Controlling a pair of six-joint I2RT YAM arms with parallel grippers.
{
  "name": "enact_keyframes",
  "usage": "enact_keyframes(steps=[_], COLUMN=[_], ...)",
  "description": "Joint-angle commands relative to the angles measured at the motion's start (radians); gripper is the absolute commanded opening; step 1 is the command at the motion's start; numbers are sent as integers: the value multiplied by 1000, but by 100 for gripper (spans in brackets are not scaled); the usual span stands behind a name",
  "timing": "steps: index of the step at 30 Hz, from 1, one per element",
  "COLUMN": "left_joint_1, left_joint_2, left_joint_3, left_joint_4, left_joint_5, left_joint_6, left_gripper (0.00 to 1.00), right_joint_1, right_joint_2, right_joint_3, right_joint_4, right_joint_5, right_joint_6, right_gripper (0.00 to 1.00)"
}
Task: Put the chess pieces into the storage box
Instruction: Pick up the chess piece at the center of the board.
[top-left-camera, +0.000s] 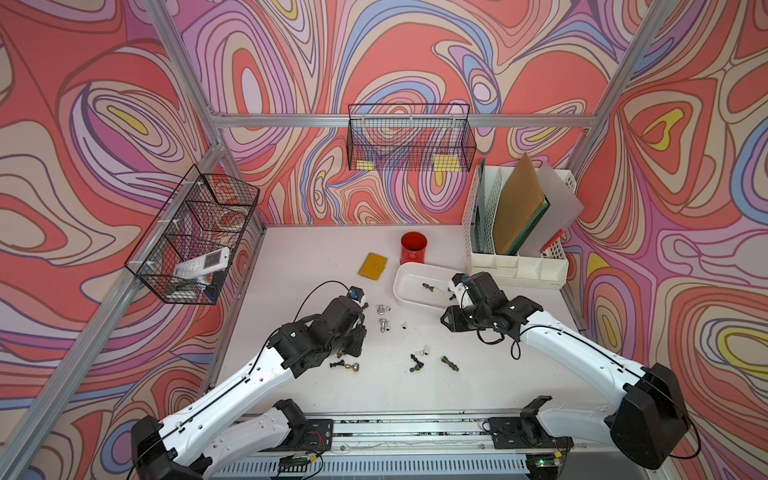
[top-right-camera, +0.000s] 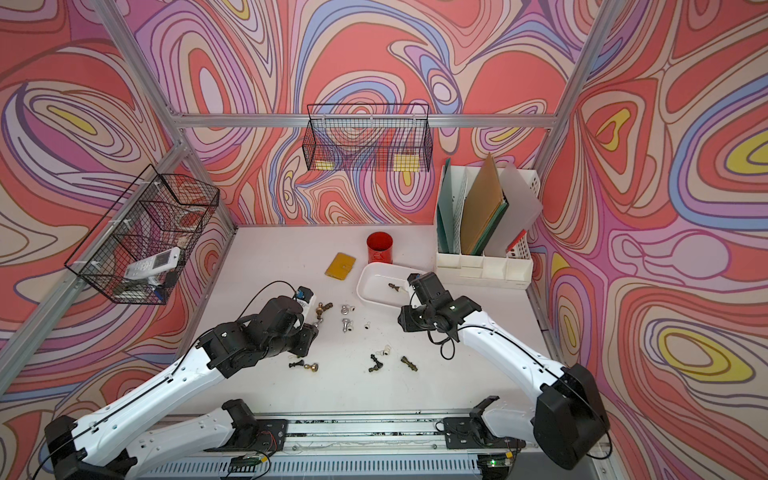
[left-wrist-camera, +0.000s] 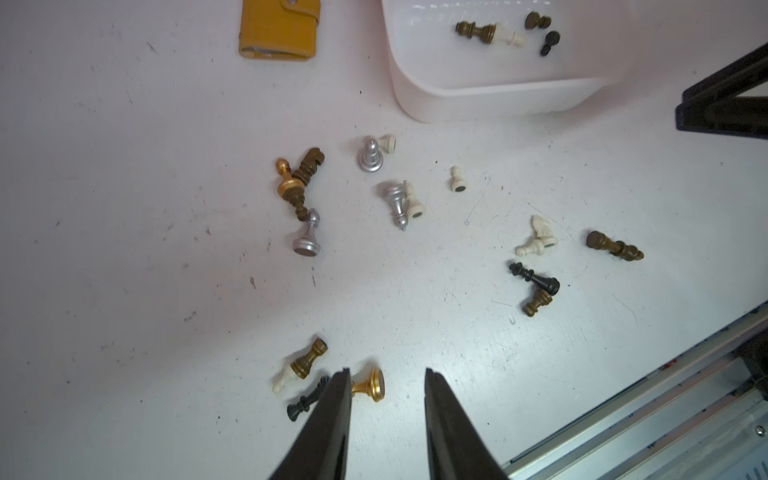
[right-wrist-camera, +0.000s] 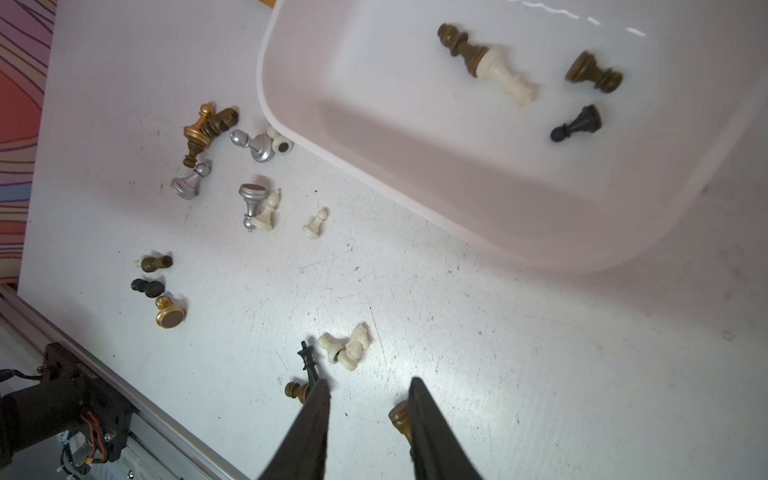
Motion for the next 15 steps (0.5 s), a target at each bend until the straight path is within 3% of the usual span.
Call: enact_keyframes(steps=[1, 7, 15], left_joint_1=[0, 0, 0], left_joint_2=[-17, -7, 17], left_joint_3=[-39, -82, -72], left_joint_4=[-54, -52, -27], left_joint_5=[59, 95, 88], left_joint_6=[-90, -131, -117], left_gripper=[35, 35, 35], right_joint_1=[27, 35, 94], right_joint_2=[50, 138, 108], right_joint_3=[-29, -58, -118], right_joint_4=[11, 52, -7], right_joint_5=[54, 41, 72], right_joint_6=[26, 27, 71], right_gripper=[34, 30, 33])
